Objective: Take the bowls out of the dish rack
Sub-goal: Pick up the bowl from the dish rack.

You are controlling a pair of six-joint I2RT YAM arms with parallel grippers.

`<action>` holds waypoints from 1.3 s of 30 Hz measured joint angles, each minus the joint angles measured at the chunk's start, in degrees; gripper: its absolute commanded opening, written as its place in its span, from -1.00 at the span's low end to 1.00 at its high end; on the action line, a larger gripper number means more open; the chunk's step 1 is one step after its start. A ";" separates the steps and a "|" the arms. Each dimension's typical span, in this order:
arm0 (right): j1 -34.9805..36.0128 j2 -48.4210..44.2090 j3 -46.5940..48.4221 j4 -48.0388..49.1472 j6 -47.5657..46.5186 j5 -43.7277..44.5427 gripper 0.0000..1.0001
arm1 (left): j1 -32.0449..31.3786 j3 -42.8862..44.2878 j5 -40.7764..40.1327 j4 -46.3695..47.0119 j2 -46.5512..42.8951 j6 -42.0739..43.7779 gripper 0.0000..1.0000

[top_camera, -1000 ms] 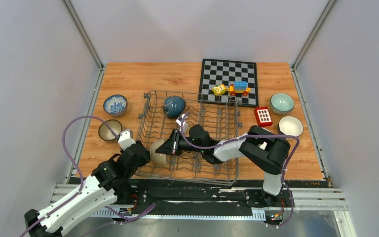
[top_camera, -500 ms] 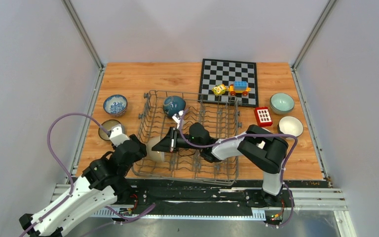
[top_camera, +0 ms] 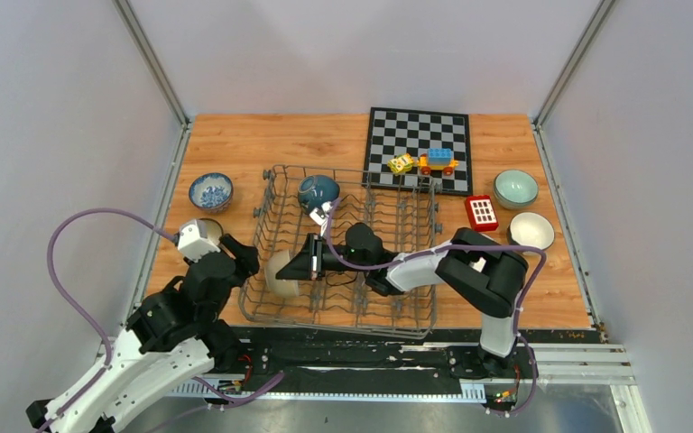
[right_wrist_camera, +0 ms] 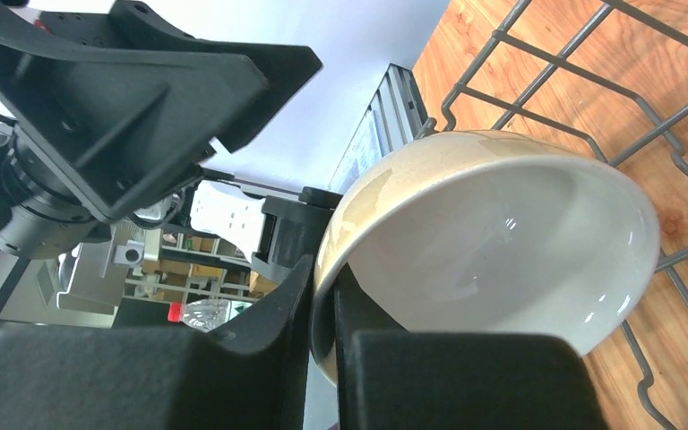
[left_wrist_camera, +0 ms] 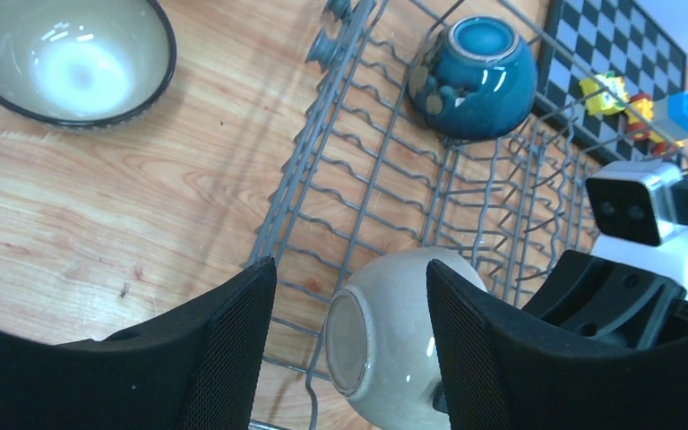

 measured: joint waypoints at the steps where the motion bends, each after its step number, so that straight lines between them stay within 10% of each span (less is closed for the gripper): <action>1: -0.02 -0.15 0.00 -0.11 -0.13 -0.20 -1.00 | 0.00 0.87 -0.24 -0.44 -0.02 0.11 0.34; 9: -2.69 -6.69 -0.26 -3.04 -3.21 -2.86 -1.00 | 0.00 6.73 -1.09 -1.07 0.24 1.66 0.99; 16: -5.29 -17.09 1.97 -14.12 -10.95 -6.91 -1.00 | 0.00 10.21 -1.44 -0.94 2.80 4.68 1.00; 30: -7.28 -54.47 13.92 -74.71 -49.90 0.09 -1.00 | 0.02 19.41 7.69 10.97 12.37 22.64 1.00; 39: 3.89 -58.82 19.82 -100.15 -67.12 21.20 -1.00 | 0.00 20.76 33.99 26.23 24.37 26.82 1.00</action>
